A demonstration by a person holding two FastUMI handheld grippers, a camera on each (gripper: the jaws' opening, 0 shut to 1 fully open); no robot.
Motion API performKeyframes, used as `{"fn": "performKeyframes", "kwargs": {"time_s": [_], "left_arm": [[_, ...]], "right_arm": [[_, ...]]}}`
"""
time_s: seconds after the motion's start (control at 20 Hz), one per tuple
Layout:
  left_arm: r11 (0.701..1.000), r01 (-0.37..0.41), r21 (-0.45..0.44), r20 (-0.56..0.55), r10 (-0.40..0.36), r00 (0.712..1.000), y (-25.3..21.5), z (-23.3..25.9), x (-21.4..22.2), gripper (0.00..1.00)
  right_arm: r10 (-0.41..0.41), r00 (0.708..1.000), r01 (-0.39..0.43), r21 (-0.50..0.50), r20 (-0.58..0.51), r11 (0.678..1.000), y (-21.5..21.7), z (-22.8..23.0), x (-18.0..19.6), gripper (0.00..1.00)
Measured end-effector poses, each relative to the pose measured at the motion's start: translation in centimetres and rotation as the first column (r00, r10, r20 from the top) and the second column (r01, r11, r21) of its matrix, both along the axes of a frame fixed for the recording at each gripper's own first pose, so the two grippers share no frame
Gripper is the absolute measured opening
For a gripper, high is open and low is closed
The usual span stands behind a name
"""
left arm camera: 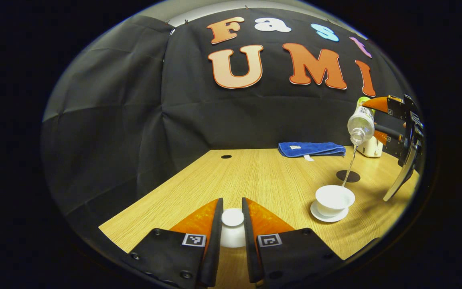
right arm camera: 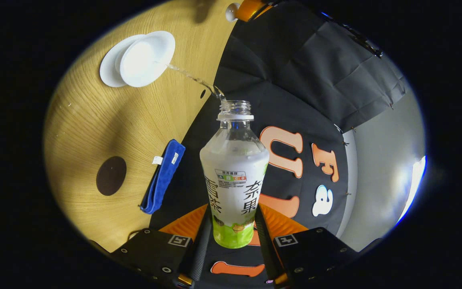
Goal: Open the teacup lid with one hand, grasp the water bottle and pour water into the teacup with the other hand; after pouring, place the water bottle on the coaster and then close the teacup lid.
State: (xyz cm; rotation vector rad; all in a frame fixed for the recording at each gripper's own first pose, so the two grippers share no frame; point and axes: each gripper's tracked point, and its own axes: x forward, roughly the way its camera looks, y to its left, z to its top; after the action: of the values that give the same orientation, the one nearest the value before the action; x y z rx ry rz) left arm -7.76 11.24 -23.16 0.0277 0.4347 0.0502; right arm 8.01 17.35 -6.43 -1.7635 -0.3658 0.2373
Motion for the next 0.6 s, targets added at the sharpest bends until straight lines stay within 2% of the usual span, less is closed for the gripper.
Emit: {"fn": "performKeyframes", "kwargs": {"time_s": [0.6], "left_arm": [[1.000, -0.004, 0.000, 0.000, 0.004, 1.000, 0.2, 0.2, -0.1, 0.33]], "right_arm": [[0.042, 0.992, -0.034, -0.068, 0.120, 0.997, 0.6, 3.4, 0.9, 0.61]]}}
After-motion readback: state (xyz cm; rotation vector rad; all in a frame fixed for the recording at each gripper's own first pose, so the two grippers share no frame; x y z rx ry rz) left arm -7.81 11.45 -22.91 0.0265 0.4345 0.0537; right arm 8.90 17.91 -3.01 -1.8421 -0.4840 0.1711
